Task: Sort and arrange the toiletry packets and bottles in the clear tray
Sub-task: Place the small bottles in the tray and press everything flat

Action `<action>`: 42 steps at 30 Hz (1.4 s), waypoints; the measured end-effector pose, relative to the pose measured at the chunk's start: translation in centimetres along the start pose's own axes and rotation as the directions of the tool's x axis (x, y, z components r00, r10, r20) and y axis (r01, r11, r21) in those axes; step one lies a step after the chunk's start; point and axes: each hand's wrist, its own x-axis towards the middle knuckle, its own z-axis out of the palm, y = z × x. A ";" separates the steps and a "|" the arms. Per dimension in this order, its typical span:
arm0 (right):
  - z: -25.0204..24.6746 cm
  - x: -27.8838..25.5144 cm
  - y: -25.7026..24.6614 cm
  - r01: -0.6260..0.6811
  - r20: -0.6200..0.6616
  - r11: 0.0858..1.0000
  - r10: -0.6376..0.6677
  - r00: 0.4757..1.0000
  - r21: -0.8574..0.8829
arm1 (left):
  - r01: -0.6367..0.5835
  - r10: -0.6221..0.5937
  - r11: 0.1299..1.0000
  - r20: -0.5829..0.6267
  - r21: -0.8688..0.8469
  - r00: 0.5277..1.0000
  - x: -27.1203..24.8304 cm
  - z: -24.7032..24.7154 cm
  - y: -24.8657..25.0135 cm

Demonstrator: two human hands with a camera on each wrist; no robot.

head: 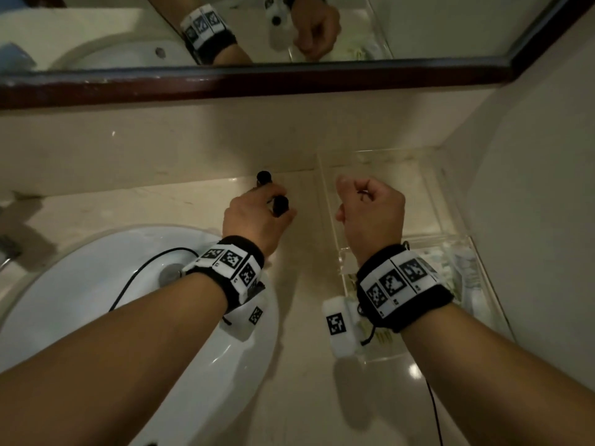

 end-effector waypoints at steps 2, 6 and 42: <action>0.4 0.3 -0.1 -0.001 0.011 1.000 0.001 1.000 -0.016 | 0.021 -0.021 1.000 0.035 0.013 0.999 0.3 0.1 -0.2; 1.4 0.8 -0.1 0.020 0.046 0.997 -0.017 0.999 -0.070 | 0.027 -0.026 1.000 0.078 -0.006 0.997 0.5 -0.1 -0.7; 9.0 0.1 -0.2 0.162 0.237 0.869 -0.054 0.970 -0.467 | 0.040 -0.058 0.993 -0.158 -0.112 0.986 -3.5 -6.8 -5.4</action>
